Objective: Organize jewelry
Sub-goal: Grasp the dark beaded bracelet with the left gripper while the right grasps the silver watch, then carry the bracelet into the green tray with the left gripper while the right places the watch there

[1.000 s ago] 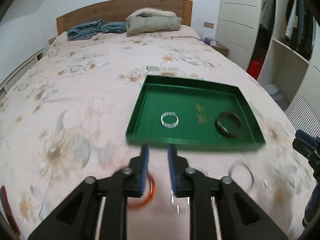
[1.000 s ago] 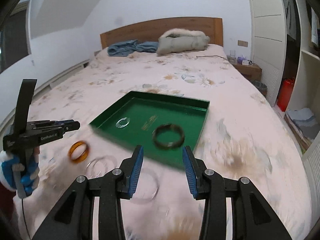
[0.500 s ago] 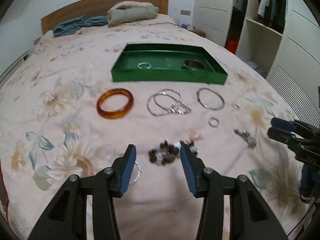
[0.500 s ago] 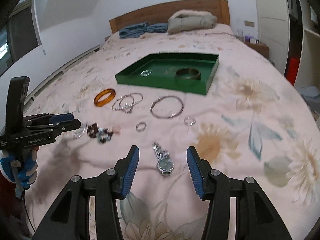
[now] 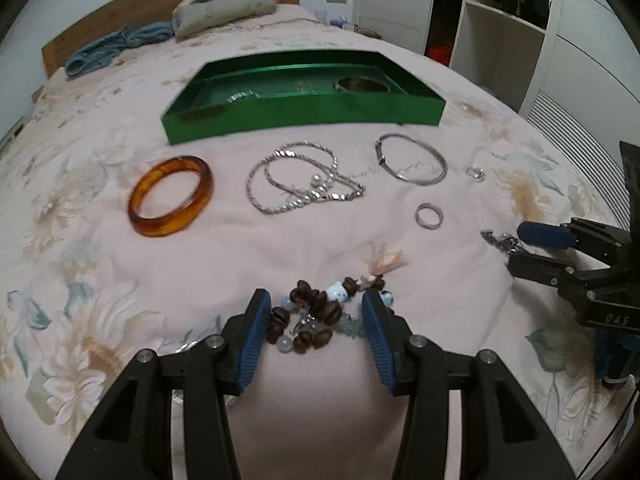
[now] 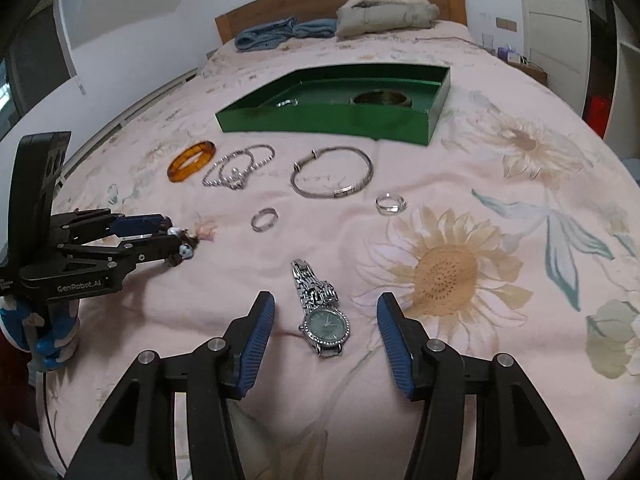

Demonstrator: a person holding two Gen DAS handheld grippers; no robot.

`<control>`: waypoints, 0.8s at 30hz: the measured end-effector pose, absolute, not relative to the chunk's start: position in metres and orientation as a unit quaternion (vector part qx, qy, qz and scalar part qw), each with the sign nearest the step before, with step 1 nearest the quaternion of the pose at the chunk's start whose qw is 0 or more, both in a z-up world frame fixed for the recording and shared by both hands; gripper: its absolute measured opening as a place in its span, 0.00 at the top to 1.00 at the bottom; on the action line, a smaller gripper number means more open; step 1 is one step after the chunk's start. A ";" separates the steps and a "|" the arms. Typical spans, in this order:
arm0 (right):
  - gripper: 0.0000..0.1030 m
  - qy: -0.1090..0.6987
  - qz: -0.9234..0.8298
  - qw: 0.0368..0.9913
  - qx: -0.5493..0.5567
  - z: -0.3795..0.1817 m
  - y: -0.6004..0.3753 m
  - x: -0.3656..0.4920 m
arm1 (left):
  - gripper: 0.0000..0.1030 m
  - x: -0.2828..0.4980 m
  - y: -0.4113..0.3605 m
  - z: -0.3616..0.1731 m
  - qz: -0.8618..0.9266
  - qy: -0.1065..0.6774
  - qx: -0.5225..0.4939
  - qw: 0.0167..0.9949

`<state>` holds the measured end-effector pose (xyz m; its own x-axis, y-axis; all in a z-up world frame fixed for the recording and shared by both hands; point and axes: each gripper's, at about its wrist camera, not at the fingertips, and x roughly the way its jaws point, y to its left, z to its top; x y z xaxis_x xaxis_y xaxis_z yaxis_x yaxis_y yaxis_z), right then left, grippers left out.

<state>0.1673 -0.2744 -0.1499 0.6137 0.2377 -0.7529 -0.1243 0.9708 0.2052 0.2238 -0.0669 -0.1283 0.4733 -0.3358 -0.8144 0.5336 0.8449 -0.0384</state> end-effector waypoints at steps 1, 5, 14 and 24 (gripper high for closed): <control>0.48 0.429 0.101 0.896 0.064 -0.152 -0.274 0.168 | 0.56 0.224 -0.069 -0.130 -0.258 0.446 0.112 0.850; 0.49 0.429 0.105 0.896 0.050 -0.155 -0.269 0.170 | 0.56 0.214 -0.083 -0.134 -0.285 0.441 0.133 0.841; 0.76 0.428 0.107 0.895 0.059 -0.157 -0.272 0.158 | 0.79 0.197 -0.096 -0.137 -0.301 0.451 0.115 0.832; 0.77 0.403 0.101 0.906 0.078 -0.138 -0.275 0.131 | 0.82 0.180 -0.088 -0.116 -0.278 0.433 0.089 0.853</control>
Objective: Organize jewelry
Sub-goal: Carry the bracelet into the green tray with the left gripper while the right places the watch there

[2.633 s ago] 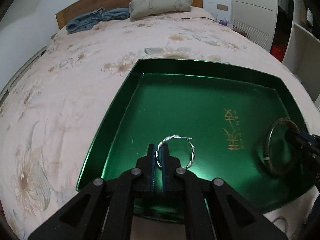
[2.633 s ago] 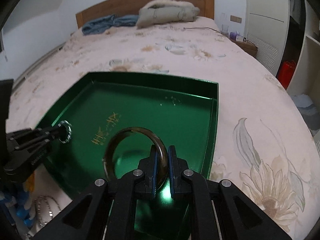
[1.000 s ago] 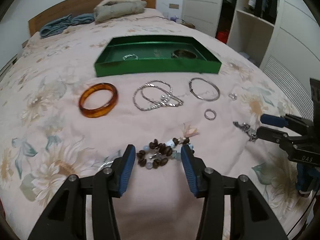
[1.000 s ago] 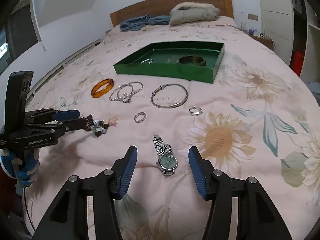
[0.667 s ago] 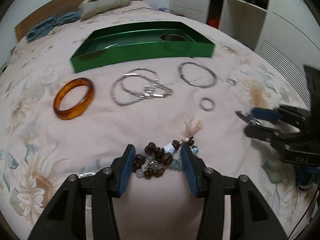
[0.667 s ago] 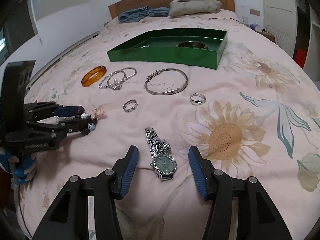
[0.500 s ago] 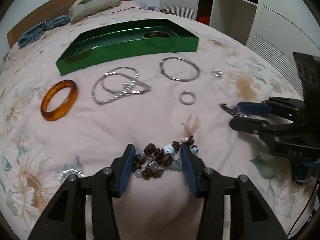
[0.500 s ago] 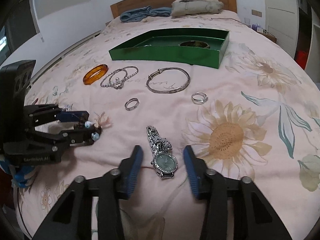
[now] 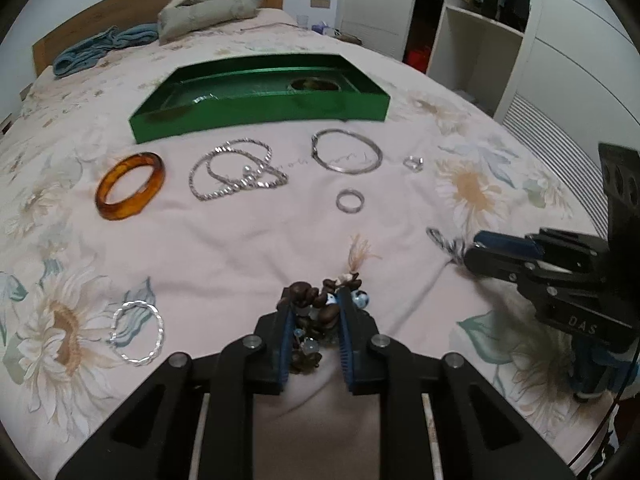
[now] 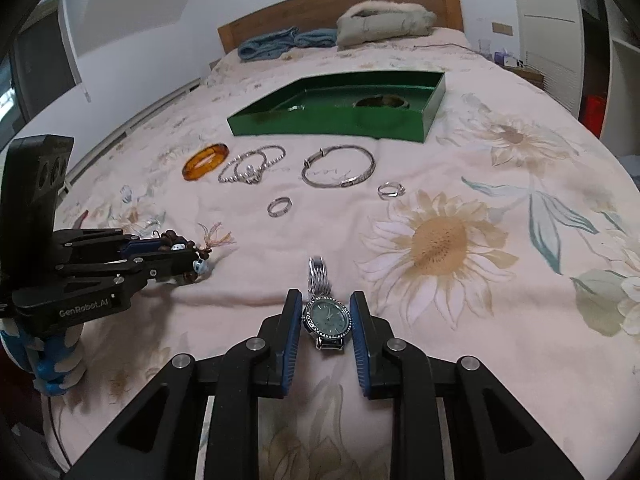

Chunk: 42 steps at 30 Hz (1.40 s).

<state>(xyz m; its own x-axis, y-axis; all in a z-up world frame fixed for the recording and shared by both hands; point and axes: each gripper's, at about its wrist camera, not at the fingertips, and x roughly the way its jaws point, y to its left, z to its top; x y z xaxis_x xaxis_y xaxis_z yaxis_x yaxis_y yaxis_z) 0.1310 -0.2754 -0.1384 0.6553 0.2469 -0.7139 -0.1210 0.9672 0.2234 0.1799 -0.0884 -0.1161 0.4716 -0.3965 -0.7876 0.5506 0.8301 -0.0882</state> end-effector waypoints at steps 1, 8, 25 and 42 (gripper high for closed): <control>0.77 0.400 0.101 0.908 0.078 -0.136 -0.276 0.129 | 0.82 0.179 -0.087 -0.112 -0.276 0.429 0.086 0.856; 0.77 0.383 0.099 0.916 0.074 -0.118 -0.277 0.123 | 0.82 0.176 -0.079 -0.091 -0.272 0.413 0.068 0.867; 0.77 0.297 0.078 0.951 0.035 -0.022 -0.303 0.230 | 0.82 0.287 -0.095 -0.009 -0.233 0.354 0.049 0.905; 0.77 0.378 0.057 0.923 0.038 -0.083 -0.330 0.460 | 0.82 0.512 -0.165 -0.066 -0.160 0.438 0.082 0.881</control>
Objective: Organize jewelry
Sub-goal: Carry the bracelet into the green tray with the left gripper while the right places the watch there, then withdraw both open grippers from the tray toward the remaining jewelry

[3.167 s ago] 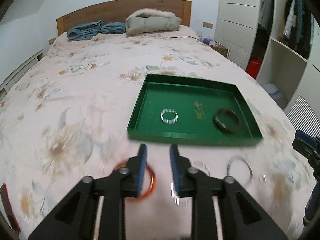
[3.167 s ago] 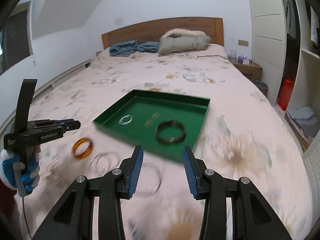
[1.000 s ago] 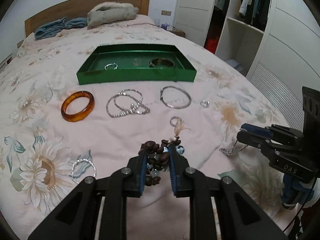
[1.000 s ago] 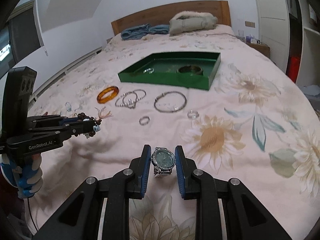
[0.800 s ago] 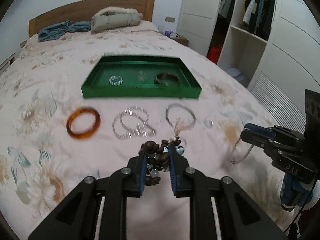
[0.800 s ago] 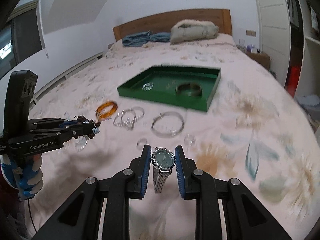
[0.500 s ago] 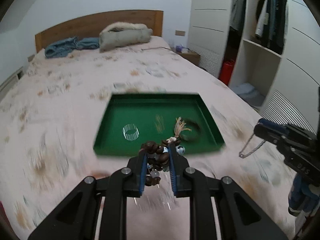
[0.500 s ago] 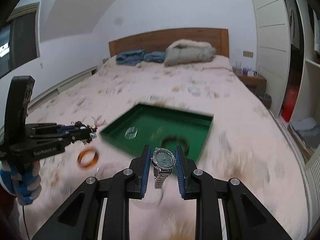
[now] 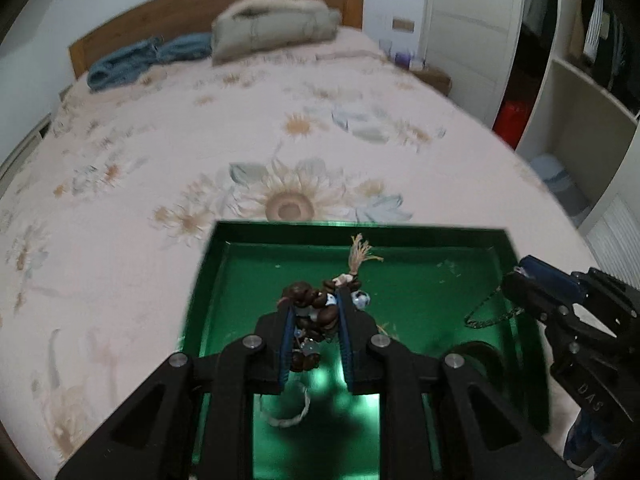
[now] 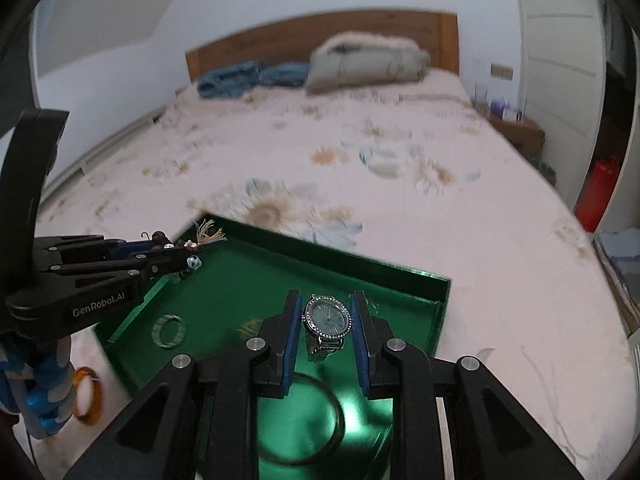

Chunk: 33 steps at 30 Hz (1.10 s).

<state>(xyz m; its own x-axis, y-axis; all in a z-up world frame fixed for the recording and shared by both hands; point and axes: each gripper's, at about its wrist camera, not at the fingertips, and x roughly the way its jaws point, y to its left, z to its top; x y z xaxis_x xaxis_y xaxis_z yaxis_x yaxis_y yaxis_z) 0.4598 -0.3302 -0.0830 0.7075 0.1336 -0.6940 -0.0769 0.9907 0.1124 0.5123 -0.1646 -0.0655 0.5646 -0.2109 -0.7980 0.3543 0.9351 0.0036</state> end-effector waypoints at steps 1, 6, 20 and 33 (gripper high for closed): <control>0.77 0.387 0.056 0.920 0.034 -0.087 -0.331 0.465 | 0.82 0.514 -0.168 -0.072 -0.157 0.443 0.089 0.878; 0.77 0.432 0.045 0.901 -0.003 -0.110 -0.331 0.483 | 0.82 0.536 -0.166 -0.106 -0.129 0.475 0.103 0.865; 0.59 0.444 0.029 0.895 -0.005 -0.112 -0.338 0.476 | 0.77 0.545 -0.131 -0.108 -0.114 0.486 0.060 0.865; 0.54 0.355 0.038 0.934 0.032 -0.036 -0.326 0.354 | 0.69 0.402 -0.104 -0.023 -0.063 0.366 0.096 0.923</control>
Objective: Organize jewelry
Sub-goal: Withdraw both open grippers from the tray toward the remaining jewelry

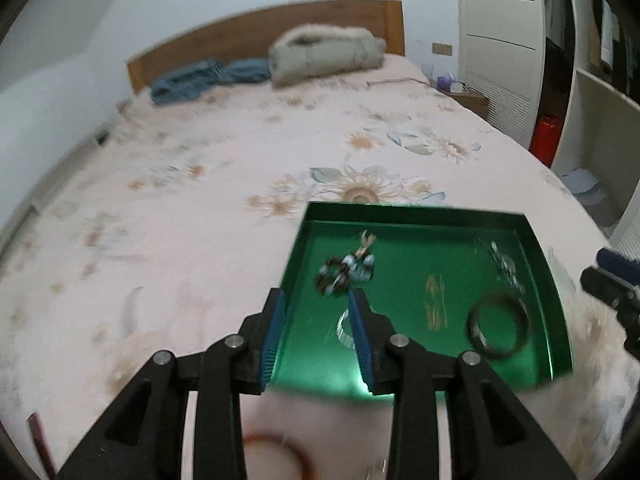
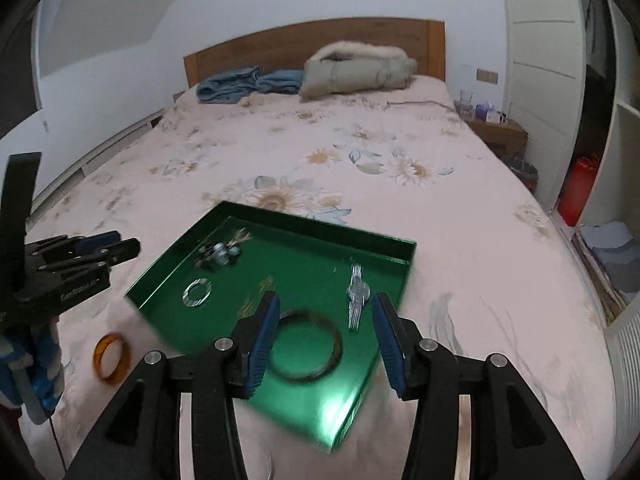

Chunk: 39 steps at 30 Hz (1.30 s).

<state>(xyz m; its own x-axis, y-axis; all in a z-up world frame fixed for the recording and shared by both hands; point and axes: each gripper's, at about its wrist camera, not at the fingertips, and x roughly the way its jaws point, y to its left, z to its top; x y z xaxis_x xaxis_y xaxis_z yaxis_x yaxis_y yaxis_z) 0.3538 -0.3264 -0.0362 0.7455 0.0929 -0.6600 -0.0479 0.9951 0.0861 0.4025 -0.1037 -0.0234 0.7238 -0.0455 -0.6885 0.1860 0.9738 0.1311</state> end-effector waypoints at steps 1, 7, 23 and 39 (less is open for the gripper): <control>0.53 0.351 0.038 0.935 0.028 -0.034 -0.324 0.343 | 0.69 0.384 -0.102 -0.020 -0.056 0.358 0.101 0.926; 0.49 0.331 0.040 0.942 0.031 -0.023 -0.314 0.262 | 0.69 0.294 -0.092 -0.002 -0.036 0.322 0.110 0.940; 0.46 0.306 0.042 0.951 0.019 0.004 -0.285 0.126 | 0.67 0.149 -0.053 0.025 -0.011 0.293 0.096 0.951; 0.45 0.301 0.052 0.952 0.010 0.014 -0.268 0.078 | 0.67 0.099 -0.034 0.040 -0.009 0.279 0.090 0.956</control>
